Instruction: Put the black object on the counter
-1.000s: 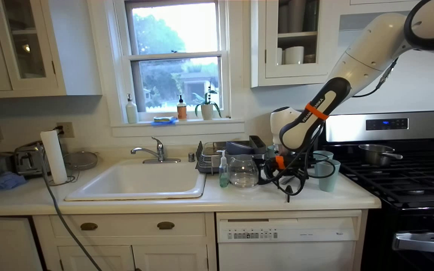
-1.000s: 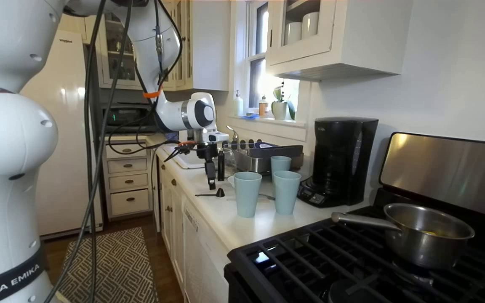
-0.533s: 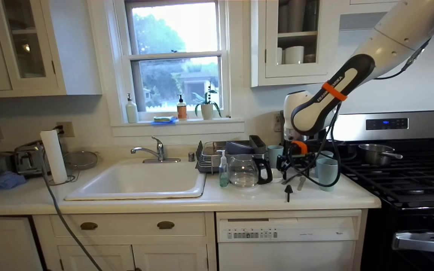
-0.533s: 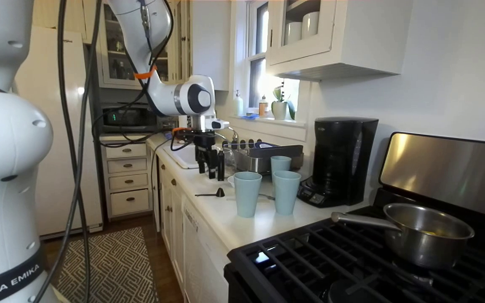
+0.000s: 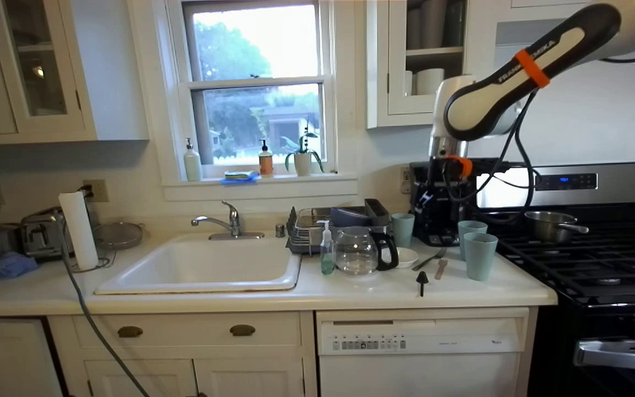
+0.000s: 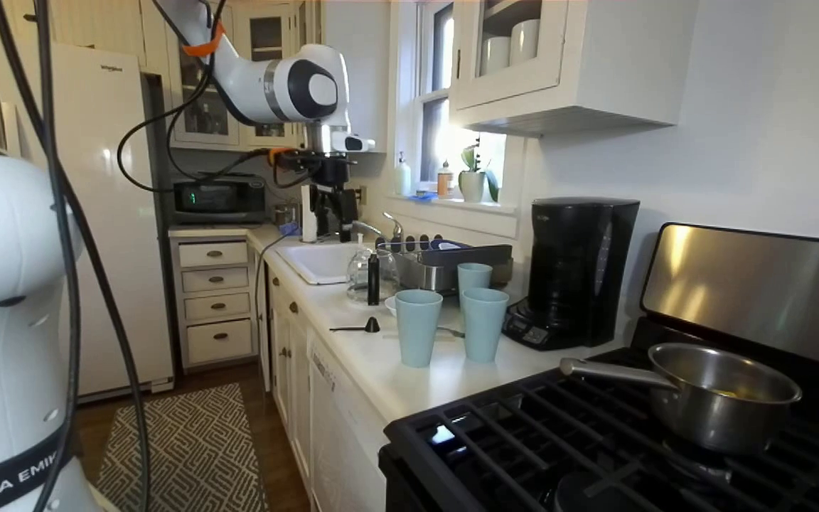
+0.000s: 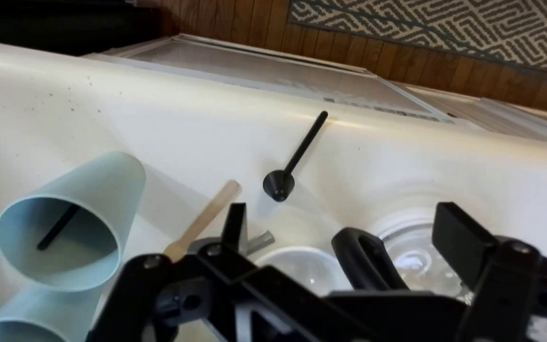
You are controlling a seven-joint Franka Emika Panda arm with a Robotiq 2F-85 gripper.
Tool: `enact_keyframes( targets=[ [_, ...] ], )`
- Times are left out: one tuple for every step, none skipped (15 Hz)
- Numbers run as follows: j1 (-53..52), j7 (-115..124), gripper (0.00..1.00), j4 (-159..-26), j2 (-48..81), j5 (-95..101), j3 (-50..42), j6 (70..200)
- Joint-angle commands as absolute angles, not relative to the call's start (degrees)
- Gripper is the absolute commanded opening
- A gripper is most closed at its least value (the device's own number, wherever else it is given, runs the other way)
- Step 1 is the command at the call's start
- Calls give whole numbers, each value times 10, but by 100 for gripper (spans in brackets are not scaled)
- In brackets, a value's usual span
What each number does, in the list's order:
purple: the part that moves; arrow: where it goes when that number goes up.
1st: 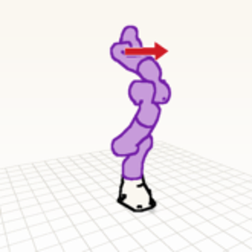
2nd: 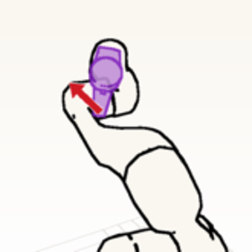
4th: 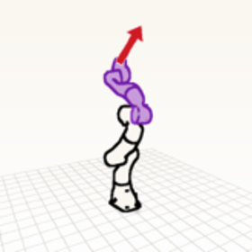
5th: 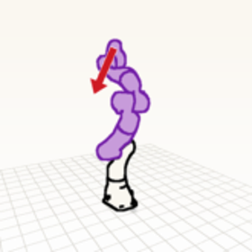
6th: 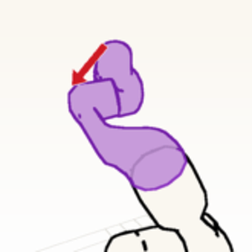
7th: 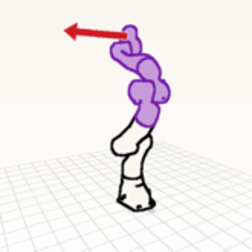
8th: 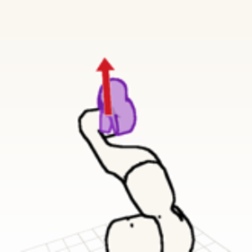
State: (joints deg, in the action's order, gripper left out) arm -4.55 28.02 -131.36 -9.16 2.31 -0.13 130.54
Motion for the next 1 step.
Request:
enact_keyframes(
  targets=[
    [-25, 277, 100, -1313, -98, 19, 15, 1304]
  ],
)
